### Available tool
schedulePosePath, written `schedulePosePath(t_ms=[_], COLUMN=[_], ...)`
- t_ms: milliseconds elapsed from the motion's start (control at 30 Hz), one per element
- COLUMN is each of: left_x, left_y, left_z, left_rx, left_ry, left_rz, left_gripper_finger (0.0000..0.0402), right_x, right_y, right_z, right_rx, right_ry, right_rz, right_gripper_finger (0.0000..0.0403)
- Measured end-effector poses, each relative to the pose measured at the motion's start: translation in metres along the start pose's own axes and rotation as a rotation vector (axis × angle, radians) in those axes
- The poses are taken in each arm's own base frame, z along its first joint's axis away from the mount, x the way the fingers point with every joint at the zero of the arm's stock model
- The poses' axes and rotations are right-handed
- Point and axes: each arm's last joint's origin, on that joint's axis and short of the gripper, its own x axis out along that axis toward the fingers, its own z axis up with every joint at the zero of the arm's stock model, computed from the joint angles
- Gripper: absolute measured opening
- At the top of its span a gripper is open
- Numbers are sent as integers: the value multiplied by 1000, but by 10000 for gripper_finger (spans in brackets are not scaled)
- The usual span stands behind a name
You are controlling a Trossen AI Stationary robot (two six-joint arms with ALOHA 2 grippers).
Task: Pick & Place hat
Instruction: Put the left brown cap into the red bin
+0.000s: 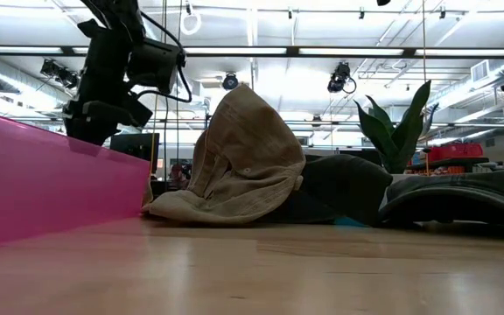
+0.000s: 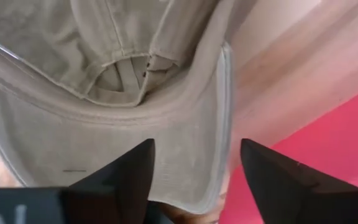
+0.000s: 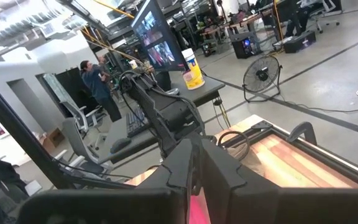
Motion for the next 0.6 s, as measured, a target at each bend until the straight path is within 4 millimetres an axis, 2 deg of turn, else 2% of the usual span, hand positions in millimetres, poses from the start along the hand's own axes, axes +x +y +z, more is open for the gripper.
schedulePosePath(t_ms=[133,267,400,600], left_x=[0,1,1,1], left_y=[-1,-1,-1,-1], left_z=[7,11,12,12], left_rx=[9,2,8,15], left_ry=[-55,-87,-93,-93], left_rz=[-25,-44,-47,-51], left_gripper_finger=[177,156,163,202], right_x=[0,0,0,0], right_y=[0,0,0,0], right_z=[0,0,0,0], right_rx=[0,0,0,0], right_ry=[0,0,0,0], right_rz=[0,0,0,0], right_gripper_finger=[36,36,36,36])
